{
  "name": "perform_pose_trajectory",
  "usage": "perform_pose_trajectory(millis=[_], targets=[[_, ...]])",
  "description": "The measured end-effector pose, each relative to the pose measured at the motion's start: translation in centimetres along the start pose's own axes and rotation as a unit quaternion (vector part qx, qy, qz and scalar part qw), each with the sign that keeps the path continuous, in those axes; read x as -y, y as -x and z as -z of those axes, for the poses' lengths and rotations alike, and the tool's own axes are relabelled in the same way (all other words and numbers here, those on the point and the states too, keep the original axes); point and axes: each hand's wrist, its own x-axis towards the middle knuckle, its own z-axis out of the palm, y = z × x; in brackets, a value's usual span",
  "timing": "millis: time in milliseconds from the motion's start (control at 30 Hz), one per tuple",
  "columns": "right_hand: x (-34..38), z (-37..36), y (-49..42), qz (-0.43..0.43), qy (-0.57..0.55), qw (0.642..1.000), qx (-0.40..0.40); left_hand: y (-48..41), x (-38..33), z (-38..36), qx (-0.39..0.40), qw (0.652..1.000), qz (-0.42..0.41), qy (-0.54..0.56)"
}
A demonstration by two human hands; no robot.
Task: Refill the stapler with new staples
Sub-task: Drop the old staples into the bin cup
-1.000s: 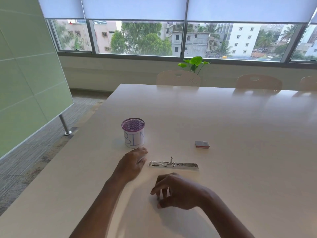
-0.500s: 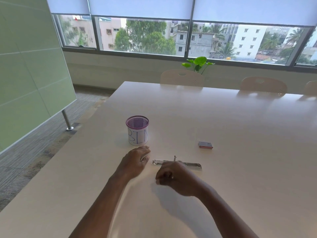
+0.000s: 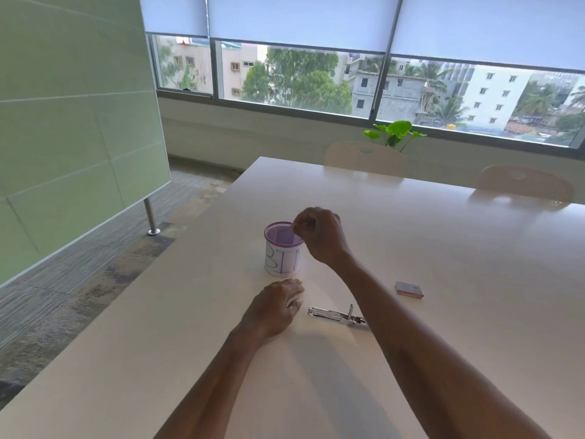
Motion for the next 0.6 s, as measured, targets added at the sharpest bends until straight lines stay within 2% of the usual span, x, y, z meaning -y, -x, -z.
perform_pose_trajectory(millis=[100,267,600], targets=[[0.0,-1.4,-1.6,0.006,0.032,0.999,0.015,0.1,0.0,0.0,-0.003,1.000,-0.002,0.005],[-0.8,-1.4,-2.1,-0.023,0.015,1.000,0.008,0.1,0.0,0.1,-0.008,1.000,-0.004,0.005],[-7.8,6.6,2.1,-0.128,-0.045,0.977,-0.164,-0.3,0.5,-0.4,-0.014,1.000,-0.002,0.007]])
